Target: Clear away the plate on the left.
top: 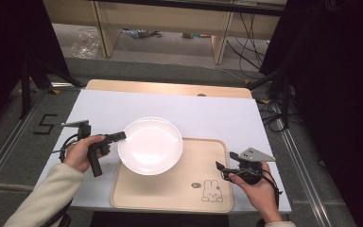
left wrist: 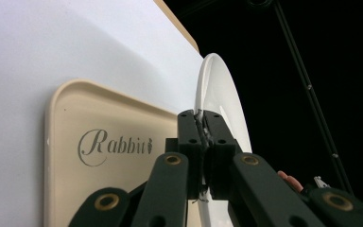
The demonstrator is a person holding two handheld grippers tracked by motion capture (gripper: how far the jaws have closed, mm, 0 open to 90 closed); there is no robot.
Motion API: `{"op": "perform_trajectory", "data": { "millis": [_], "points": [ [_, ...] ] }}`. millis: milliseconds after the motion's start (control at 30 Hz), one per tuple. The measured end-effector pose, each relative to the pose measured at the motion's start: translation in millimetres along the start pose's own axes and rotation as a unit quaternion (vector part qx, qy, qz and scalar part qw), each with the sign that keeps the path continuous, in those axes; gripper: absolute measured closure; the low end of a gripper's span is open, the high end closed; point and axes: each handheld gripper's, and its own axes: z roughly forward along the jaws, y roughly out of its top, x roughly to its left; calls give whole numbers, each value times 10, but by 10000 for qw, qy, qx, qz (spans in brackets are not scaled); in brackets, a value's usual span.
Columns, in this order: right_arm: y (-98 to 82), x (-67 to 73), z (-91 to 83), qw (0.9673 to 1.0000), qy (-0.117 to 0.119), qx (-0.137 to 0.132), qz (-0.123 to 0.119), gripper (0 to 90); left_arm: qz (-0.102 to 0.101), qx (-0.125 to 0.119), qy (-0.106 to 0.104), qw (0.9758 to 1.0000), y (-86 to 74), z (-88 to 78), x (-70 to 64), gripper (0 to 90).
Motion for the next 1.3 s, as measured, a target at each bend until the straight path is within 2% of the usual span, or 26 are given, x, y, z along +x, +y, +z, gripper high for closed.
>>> {"op": "perform_trajectory", "data": {
  "millis": [67, 267, 300, 333, 433, 867, 933, 1000, 1100, 1167, 1200, 1300],
  "points": [
    [0, 1, 0, 10000, 5, 6, -2, 325, -27, -47, 0, 10000, -14, 16, -4, 867],
    [2, 4, -1, 10000, 22, 23, 24, 325, 0, 75, 38, 10000, -30, 34, -1, 866],
    [2, 4, 0, 10000, 25, 23, 24, 325, -15, 1, -6, 10000, -37, 45, 2, 866],
    [1, 4, -1, 10000, 24, 26, 23, 325, -4, 89, 48, 9999, -32, 38, -3, 866],
    [-3, 3, 11, 10000, 34, -30, 5, 325, 17, 90, 45, 9999, -42, 48, -8, 867],
    [-1, 6, 9, 10000, 76, 15, 3, 325, 88, 245, 89, 9996, -106, 126, -13, 866],
    [0, 6, 9, 10000, 79, 16, 6, 325, 92, 204, 72, 9997, -129, 147, -5, 865],
    [0, 8, 9, 10000, 77, 24, 14, 325, 88, 340, 105, 9993, -132, 154, -11, 866],
    [0, 8, 10, 10000, 84, 16, 4, 325, 127, 333, 104, 9993, -162, 187, -9, 866],
    [-1, 9, 9, 10000, 80, 24, 13, 325, 150, 378, 126, 9991, -175, 200, -13, 866],
    [-1, 9, 9, 10000, 81, 27, 14, 324, 78, 408, 237, 9989, -187, 204, -28, 866],
    [-1, 8, 11, 10000, 86, 22, 3, 324, 33, 439, 281, 9986, -195, 220, -38, 865]
  ]
}}
